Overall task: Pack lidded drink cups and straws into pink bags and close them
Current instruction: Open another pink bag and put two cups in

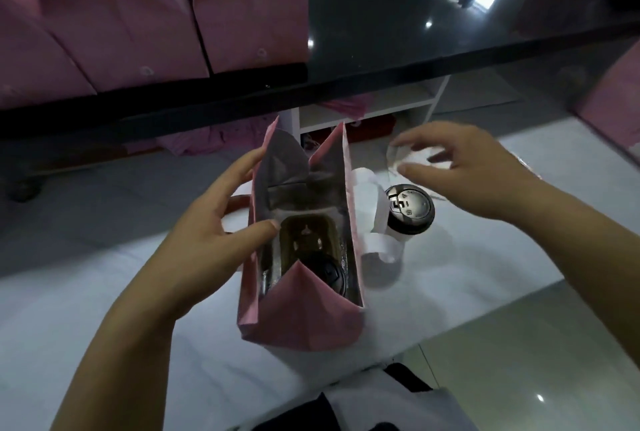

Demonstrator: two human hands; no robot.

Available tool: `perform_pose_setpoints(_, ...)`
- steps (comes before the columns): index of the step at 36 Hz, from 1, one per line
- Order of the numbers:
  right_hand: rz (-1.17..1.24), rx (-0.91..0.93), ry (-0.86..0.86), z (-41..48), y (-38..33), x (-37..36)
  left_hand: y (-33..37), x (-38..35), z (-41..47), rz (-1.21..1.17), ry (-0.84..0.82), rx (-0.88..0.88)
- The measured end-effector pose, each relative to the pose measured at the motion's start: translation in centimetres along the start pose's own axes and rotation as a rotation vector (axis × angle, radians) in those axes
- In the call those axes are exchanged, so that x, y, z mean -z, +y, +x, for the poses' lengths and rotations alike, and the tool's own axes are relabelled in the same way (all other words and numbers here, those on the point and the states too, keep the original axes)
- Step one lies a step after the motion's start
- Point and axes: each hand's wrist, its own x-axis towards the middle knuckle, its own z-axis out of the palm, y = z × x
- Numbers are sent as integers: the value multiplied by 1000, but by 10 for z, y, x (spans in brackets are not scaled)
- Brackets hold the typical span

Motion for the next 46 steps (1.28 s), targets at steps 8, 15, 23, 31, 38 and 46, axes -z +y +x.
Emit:
perform_pose_setpoints(8,-224,-166,-398,-4,87,-38,21,-15,-25,198,92,45)
perform_pose_setpoints(15,-164,-22,-385,15,109,-48,27,-37,-42,446,252,85)
perform_pose_setpoints(23,-206,54,-486,31,114,-47,27,-52,-43,416,246,238)
perform_pose_setpoints(31,-187,108,-336,53,104,-12,39,-47,-33,280,54,470)
perform_pose_setpoints(38,84,380,10,51,27,58,44,-53,-32,247,60,469)
perform_pose_setpoints(46,97,628,-296,29,-68,59,36,-50,-39,187,164,370)
